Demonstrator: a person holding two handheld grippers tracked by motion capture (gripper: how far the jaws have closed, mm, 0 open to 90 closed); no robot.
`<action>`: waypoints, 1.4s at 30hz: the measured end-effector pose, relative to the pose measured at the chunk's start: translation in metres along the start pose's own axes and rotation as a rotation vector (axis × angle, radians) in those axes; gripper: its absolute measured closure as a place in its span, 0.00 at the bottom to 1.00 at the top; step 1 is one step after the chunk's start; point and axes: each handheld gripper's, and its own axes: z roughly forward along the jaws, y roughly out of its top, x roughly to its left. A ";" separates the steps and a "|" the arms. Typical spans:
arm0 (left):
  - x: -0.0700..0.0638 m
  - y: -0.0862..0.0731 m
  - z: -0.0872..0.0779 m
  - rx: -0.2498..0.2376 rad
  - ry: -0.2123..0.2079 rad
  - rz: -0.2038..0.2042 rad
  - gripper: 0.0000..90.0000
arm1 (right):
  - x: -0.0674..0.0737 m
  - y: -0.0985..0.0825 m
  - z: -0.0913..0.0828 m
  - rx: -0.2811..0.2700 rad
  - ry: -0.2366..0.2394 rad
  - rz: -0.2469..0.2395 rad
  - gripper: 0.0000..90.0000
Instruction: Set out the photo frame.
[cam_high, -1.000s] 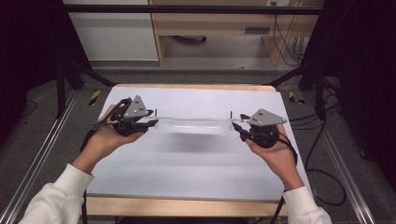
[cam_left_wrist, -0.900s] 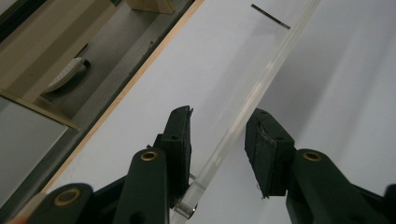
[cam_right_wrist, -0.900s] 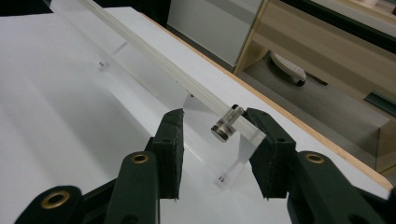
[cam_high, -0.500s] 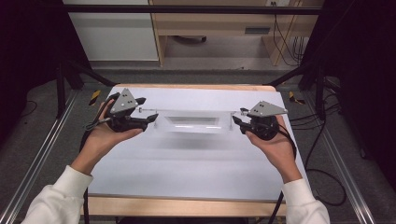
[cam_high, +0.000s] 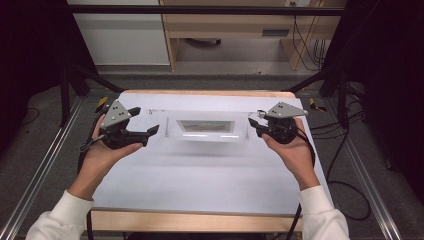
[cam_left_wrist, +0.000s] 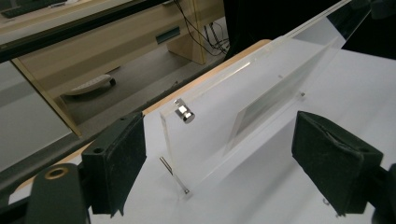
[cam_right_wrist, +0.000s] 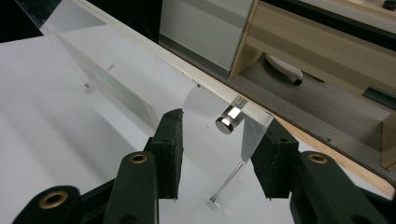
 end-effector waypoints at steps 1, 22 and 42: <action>0.001 -0.002 -0.001 0.002 0.004 -0.008 0.19 | 0.000 0.000 0.001 -0.001 -0.002 0.002 0.64; -0.004 -0.086 0.013 0.131 0.026 -0.131 0.13 | -0.013 0.009 0.015 -0.023 -0.026 0.061 0.63; -0.015 -0.124 0.003 0.225 0.000 -0.111 0.12 | -0.035 0.017 0.039 -0.056 -0.029 0.150 0.62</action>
